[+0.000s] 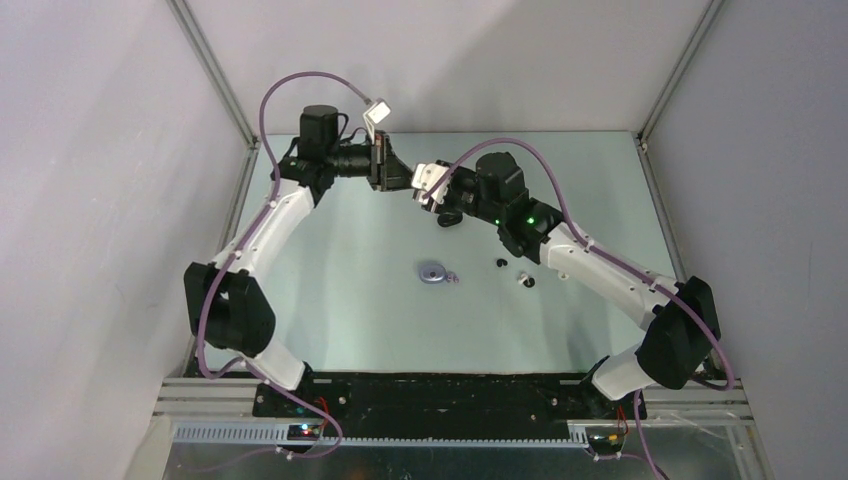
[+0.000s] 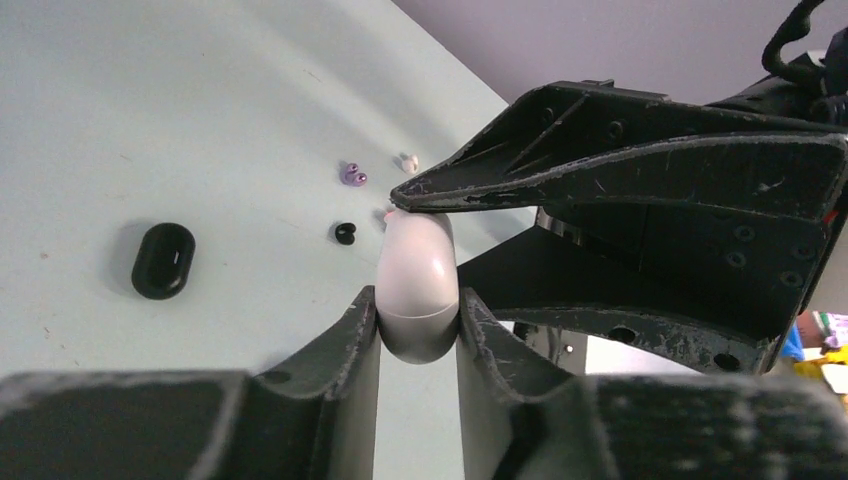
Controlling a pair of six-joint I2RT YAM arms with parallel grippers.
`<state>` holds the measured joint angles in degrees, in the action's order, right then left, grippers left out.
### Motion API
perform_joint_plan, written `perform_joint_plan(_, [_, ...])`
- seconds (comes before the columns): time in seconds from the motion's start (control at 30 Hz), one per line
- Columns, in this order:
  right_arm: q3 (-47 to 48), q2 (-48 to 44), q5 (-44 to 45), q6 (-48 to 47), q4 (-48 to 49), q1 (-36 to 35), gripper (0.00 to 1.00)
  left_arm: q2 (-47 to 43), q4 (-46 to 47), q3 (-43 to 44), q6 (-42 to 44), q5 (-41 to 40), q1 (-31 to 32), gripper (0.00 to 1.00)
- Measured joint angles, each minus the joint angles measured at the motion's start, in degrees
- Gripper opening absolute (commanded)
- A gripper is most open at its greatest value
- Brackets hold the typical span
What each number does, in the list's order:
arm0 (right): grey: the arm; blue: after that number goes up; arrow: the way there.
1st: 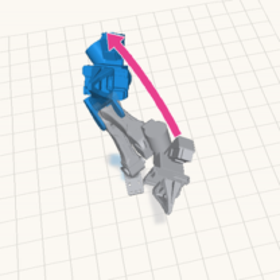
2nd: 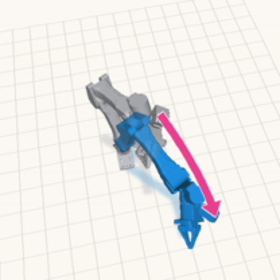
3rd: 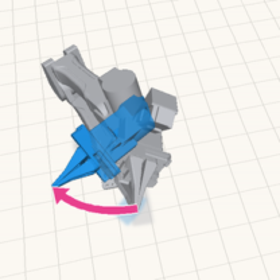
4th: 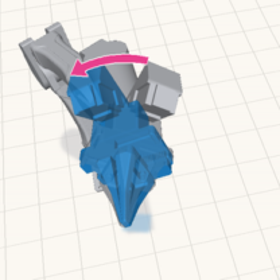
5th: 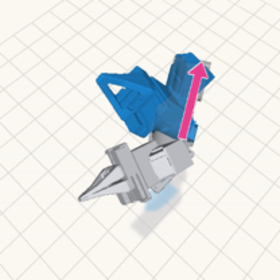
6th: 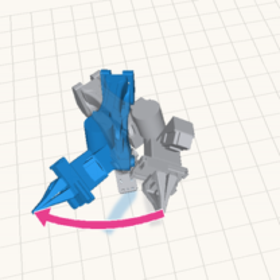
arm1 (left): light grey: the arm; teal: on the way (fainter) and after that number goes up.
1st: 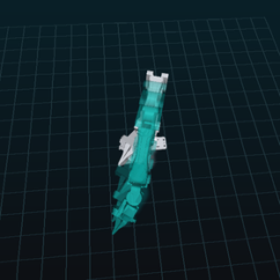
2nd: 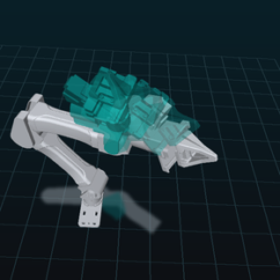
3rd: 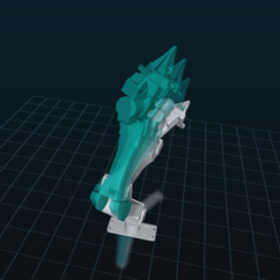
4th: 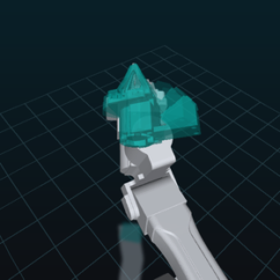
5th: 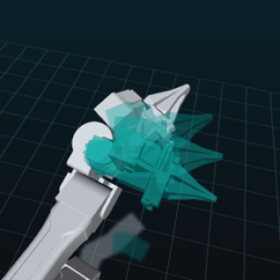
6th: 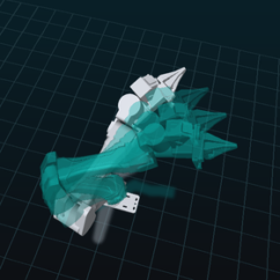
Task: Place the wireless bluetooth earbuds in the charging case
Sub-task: Pick up the charging case at the center of the board, then open the charging case.
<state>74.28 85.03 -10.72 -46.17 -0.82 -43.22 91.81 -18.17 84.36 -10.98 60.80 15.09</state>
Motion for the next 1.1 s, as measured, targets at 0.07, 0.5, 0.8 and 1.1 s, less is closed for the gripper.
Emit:
perform_joint_plan(0.07, [-0.1, 0.0, 0.3, 0.0, 0.2, 0.0, 0.63, 0.3, 0.0, 0.3, -0.5, 0.3, 0.0, 0.07])
perform_joint_plan(0.5, [6.0, -3.3, -18.6, 13.4, -16.5, 11.5, 0.93, -1.6, -2.4, -4.1, 21.3, 1.3, 0.0, 0.00])
perform_joint_plan(0.8, [20.5, 2.6, -36.5, 16.8, -29.5, 16.3, 0.72, -7.6, -1.7, -12.0, 42.4, 4.2, 0.0, 0.00])
perform_joint_plan(1.1, [22.3, 11.6, -39.1, 10.5, -35.5, 12.3, 0.66, -8.2, -1.3, -12.0, 46.5, 5.9, 0.0, 0.00])
